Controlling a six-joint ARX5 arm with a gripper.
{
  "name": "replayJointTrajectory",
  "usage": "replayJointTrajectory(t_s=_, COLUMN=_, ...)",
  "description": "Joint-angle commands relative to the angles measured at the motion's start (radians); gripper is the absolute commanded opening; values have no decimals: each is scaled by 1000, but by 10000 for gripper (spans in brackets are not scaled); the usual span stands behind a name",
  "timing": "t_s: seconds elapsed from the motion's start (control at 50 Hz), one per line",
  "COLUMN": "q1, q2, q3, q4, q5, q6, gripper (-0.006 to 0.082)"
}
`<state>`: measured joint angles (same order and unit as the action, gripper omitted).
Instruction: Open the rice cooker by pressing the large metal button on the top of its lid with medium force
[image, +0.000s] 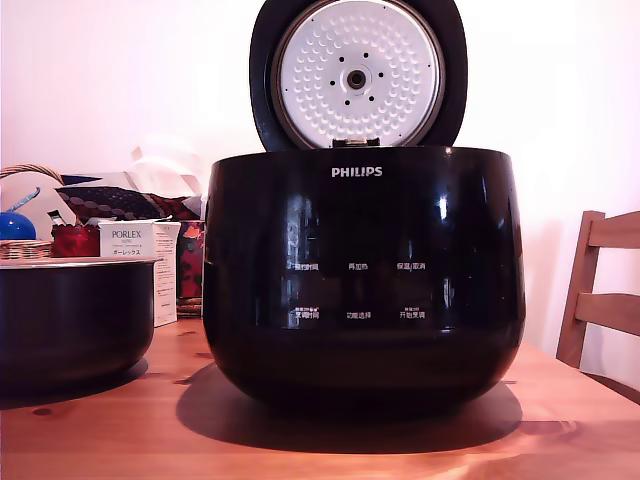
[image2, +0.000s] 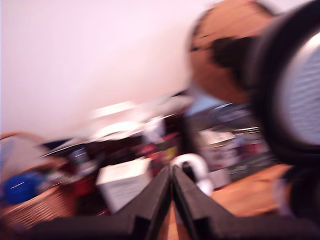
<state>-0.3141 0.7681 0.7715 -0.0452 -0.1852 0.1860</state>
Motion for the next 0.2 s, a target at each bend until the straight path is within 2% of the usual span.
replayJointTrajectory(t_s=0.0, q1=16, q2=-10, q3=-23, q4=8, q5=-7, q6=6, gripper=-21)
replayJointTrajectory(t_s=0.18, q1=33, q2=-22, q3=-23, q4=7, q5=-7, q6=5, gripper=-21)
